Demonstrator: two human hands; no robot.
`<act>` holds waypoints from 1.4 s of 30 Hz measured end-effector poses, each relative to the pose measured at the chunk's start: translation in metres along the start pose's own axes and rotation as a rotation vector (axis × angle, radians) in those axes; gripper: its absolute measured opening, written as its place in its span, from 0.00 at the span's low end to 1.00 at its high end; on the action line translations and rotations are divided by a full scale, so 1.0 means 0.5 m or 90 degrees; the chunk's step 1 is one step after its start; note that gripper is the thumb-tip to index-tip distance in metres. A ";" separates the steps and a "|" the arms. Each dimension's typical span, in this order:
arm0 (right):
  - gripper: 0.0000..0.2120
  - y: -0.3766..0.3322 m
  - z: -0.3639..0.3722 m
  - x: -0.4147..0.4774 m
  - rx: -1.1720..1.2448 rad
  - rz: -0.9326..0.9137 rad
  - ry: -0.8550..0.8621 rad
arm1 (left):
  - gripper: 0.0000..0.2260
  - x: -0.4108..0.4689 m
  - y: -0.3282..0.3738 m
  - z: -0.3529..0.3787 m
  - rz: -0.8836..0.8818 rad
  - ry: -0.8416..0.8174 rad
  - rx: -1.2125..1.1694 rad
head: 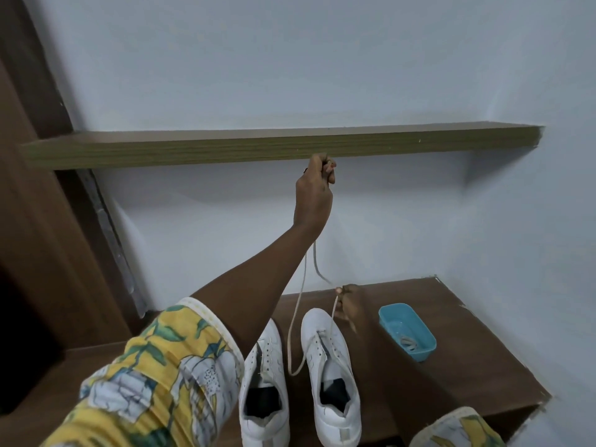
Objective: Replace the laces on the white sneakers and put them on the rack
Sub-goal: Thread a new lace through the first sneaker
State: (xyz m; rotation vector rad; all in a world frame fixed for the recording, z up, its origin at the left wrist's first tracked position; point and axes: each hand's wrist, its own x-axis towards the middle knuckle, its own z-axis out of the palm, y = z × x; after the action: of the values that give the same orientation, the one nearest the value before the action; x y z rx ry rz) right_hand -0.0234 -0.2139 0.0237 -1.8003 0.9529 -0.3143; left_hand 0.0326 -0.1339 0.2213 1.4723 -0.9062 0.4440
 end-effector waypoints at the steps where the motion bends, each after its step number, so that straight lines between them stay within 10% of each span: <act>1: 0.08 -0.004 -0.006 -0.004 0.022 0.001 -0.010 | 0.17 0.005 0.005 -0.002 0.001 -0.002 -0.001; 9: 0.11 -0.043 -0.040 -0.048 -0.305 -0.071 -0.041 | 0.16 0.075 0.090 -0.001 0.045 0.003 -0.031; 22: 0.35 -0.214 -0.107 -0.096 -0.289 -0.162 -0.055 | 0.16 0.189 0.220 0.001 0.107 0.049 -0.061; 34: 0.09 -0.432 -0.179 -0.168 0.090 -0.309 -0.082 | 0.10 0.216 0.213 -0.045 -0.133 -0.045 -0.136; 42: 0.08 -0.570 -0.254 -0.196 -0.113 -0.378 0.071 | 0.12 0.247 0.267 -0.095 -0.110 0.066 -0.228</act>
State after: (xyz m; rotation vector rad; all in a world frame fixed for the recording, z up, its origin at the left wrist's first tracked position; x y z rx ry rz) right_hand -0.0330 -0.1828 0.3491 -2.2279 0.5088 -0.7243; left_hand 0.0196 -0.1079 0.4072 1.1753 -0.7260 0.2149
